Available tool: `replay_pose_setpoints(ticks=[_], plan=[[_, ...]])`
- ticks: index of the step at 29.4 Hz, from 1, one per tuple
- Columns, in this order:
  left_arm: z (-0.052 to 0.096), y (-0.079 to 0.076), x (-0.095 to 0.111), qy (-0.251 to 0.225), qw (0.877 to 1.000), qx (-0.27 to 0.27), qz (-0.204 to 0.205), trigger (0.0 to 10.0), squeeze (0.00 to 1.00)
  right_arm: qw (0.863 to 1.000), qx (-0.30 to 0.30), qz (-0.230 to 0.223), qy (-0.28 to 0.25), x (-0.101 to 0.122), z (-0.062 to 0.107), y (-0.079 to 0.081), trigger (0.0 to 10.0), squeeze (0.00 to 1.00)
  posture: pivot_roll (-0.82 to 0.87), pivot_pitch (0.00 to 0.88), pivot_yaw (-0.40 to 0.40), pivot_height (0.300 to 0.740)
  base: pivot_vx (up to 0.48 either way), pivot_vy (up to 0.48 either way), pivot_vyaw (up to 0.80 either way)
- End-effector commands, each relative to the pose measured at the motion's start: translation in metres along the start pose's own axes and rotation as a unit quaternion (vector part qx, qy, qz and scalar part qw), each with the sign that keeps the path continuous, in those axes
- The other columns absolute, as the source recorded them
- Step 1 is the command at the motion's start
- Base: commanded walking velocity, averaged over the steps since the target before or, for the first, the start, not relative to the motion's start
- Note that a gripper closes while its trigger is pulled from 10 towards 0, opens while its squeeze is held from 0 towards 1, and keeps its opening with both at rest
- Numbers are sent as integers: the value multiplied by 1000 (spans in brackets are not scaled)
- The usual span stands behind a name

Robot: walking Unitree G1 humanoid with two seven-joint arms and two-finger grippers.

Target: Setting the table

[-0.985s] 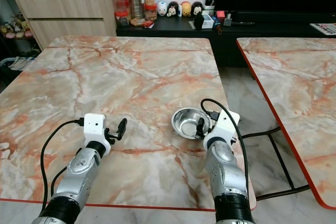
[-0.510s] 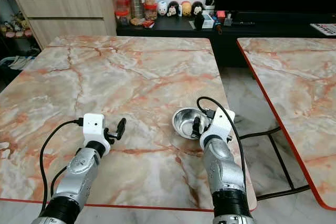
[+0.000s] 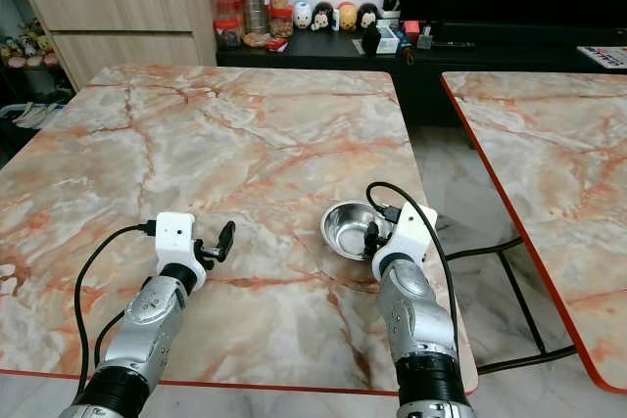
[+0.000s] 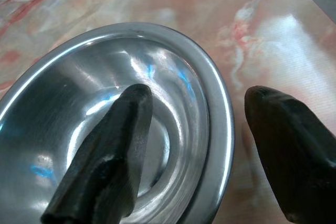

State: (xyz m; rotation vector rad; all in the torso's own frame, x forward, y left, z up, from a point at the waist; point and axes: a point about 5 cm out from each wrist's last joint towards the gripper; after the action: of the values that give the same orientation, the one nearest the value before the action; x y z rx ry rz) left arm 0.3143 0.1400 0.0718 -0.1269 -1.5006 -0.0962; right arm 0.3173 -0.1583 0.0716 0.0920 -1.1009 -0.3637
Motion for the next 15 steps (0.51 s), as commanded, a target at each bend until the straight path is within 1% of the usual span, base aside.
replay_pose_setpoints(ticks=[1, 15], plan=[[-1, 2, 6, -8, 1000, 2, -4, 10000, 0, 1000, 9, 5, 2, 2, -1, 5, 0, 0, -63, 0, -19, 740, 0, 0, 0], [-2, 5, 7, -7, 1000, 3, -8, 10000, 0, 1000, 14, 0, 3, 0, -2, 8, 0, 0, -48, 0, -16, 740, 0, 0, 0]])
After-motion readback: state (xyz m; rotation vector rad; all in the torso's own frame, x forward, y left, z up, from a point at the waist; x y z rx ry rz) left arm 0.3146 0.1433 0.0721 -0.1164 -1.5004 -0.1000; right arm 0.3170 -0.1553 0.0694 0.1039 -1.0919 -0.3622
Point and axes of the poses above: a point about 5 cm out from each wrist's last joint towards the gripper, its own z axis pointing back from the gripper into the wrist, its own x axis along the axis of the wrist's last joint, y = z × x, and after that the axes turned 1 degree about -z, right-handed
